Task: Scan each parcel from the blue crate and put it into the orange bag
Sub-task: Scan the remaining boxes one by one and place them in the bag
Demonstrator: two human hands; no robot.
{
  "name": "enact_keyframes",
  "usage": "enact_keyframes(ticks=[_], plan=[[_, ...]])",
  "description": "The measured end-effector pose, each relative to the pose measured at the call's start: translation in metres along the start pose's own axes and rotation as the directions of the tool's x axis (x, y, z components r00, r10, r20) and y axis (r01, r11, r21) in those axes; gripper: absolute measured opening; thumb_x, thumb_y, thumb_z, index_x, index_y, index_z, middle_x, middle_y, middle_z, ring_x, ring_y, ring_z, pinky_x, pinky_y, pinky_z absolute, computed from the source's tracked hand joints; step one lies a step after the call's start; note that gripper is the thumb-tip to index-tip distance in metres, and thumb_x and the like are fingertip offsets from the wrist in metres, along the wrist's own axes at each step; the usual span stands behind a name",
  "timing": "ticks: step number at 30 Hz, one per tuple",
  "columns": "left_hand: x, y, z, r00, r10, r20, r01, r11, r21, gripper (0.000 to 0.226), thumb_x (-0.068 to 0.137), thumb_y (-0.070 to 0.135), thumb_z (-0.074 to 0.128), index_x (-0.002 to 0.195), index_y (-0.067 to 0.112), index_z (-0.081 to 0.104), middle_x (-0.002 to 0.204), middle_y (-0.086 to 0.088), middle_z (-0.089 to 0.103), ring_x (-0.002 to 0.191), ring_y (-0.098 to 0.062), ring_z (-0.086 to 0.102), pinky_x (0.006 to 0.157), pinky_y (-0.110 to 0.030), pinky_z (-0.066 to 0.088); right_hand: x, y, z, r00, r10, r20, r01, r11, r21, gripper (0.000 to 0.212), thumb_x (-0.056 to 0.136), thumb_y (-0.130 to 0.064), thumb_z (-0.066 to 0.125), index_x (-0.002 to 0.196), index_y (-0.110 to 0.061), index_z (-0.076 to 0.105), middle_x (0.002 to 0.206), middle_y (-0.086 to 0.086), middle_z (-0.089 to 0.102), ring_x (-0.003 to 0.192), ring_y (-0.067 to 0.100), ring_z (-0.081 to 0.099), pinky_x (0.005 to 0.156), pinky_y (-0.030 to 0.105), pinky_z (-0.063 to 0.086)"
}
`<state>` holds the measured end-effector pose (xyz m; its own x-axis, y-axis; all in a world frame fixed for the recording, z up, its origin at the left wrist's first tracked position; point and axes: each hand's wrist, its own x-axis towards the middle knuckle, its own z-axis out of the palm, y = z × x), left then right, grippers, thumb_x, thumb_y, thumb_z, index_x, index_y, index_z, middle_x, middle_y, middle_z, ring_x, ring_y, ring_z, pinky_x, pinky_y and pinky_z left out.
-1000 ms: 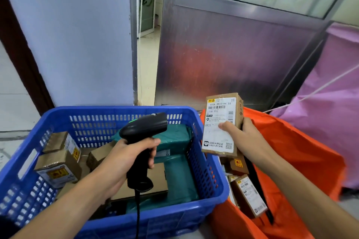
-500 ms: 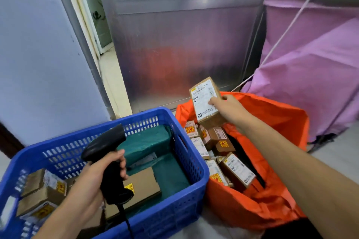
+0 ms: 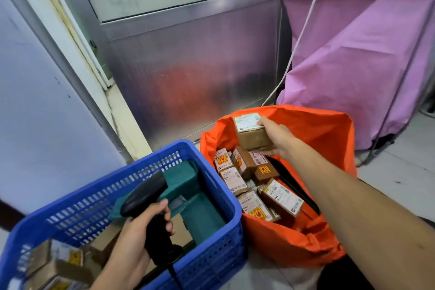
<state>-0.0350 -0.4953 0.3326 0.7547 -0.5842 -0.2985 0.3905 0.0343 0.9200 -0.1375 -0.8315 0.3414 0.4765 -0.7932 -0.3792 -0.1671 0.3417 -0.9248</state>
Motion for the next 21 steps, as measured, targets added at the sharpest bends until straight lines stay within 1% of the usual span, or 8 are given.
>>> enact_keyframes(ticks=[3,6,10,13,14,15,17,21], plan=[[0.007,-0.008,0.001,0.999,-0.034,0.013,0.034,0.999,0.010,0.029,0.065,0.028,0.083,0.069,0.007,0.064,0.067,-0.011,0.050,0.048,-0.022,0.049,0.055,-0.037,0.045,0.008,0.011,-0.010,0.999,0.026,-0.030,-0.030,0.992,-0.121,0.028,0.094,-0.044,0.057,0.100,-0.017,0.062,0.083,0.009,0.071,0.063,0.023,0.067,0.051,0.026,0.052],[0.011,-0.014,0.002,0.997,-0.067,0.029,0.066,0.997,0.036,0.054,0.034,0.042,0.102,0.062,0.010,0.068,0.062,-0.010,0.052,0.045,-0.021,0.049,0.046,-0.034,0.047,0.021,0.026,-0.021,0.996,0.022,-0.089,-0.045,0.963,-0.266,0.040,0.091,-0.051,0.059,0.097,-0.013,0.065,0.074,0.008,0.068,0.048,0.019,0.057,0.046,0.023,0.043],[0.016,-0.026,0.009,0.994,-0.099,0.034,0.098,0.994,0.038,0.029,0.070,0.024,0.079,0.081,0.004,0.061,0.070,-0.012,0.051,0.050,-0.022,0.048,0.049,-0.034,0.049,0.037,0.045,-0.028,0.986,0.030,-0.164,-0.093,0.914,-0.394,0.048,0.090,-0.053,0.067,0.100,-0.006,0.063,0.086,0.011,0.069,0.059,0.024,0.063,0.057,0.032,0.052],[0.023,-0.030,0.019,0.991,-0.126,0.046,0.125,0.992,0.033,0.021,0.077,0.021,0.072,0.083,0.005,0.061,0.069,-0.010,0.052,0.051,-0.022,0.048,0.051,-0.033,0.053,0.046,0.058,-0.028,0.982,0.065,-0.179,-0.140,0.882,-0.449,0.043,0.095,-0.045,0.068,0.106,-0.005,0.059,0.105,0.015,0.067,0.068,0.026,0.066,0.047,0.028,0.051],[0.025,-0.030,0.022,0.991,-0.130,0.038,0.129,0.991,0.033,0.021,0.076,0.022,0.072,0.082,0.005,0.061,0.069,-0.010,0.052,0.051,-0.022,0.048,0.050,-0.032,0.053,0.048,0.062,-0.027,0.981,0.073,-0.182,-0.152,0.871,-0.468,0.042,0.095,-0.044,0.068,0.107,-0.005,0.060,0.107,0.016,0.068,0.071,0.027,0.068,0.050,0.031,0.055],[0.027,-0.031,0.025,0.990,-0.135,0.031,0.134,0.991,0.026,0.021,0.075,0.022,0.072,0.081,0.005,0.062,0.069,-0.010,0.052,0.051,-0.021,0.048,0.050,-0.032,0.053,0.052,0.068,-0.026,0.980,0.076,-0.183,-0.159,0.852,-0.498,0.040,0.096,-0.044,0.068,0.106,-0.006,0.060,0.105,0.016,0.069,0.075,0.029,0.070,0.061,0.037,0.061],[0.032,-0.035,0.029,0.989,-0.145,0.023,0.145,0.989,0.015,0.021,0.072,0.022,0.073,0.079,0.005,0.064,0.069,-0.011,0.053,0.051,-0.022,0.048,0.049,-0.032,0.053,0.061,0.080,-0.025,0.979,0.078,-0.187,-0.168,0.828,-0.535,0.037,0.096,-0.043,0.067,0.102,-0.008,0.060,0.102,0.015,0.069,0.087,0.033,0.073,0.084,0.046,0.063],[0.037,-0.040,0.032,0.984,-0.171,0.057,0.170,0.985,0.017,0.024,0.064,0.021,0.084,0.075,0.007,0.067,0.069,-0.012,0.053,0.052,-0.022,0.048,0.049,-0.033,0.052,0.078,0.101,-0.030,0.970,0.116,-0.215,-0.219,0.805,-0.551,0.033,0.095,-0.039,0.068,0.103,-0.007,0.062,0.108,0.016,0.069,0.091,0.035,0.070,0.088,0.048,0.061]])
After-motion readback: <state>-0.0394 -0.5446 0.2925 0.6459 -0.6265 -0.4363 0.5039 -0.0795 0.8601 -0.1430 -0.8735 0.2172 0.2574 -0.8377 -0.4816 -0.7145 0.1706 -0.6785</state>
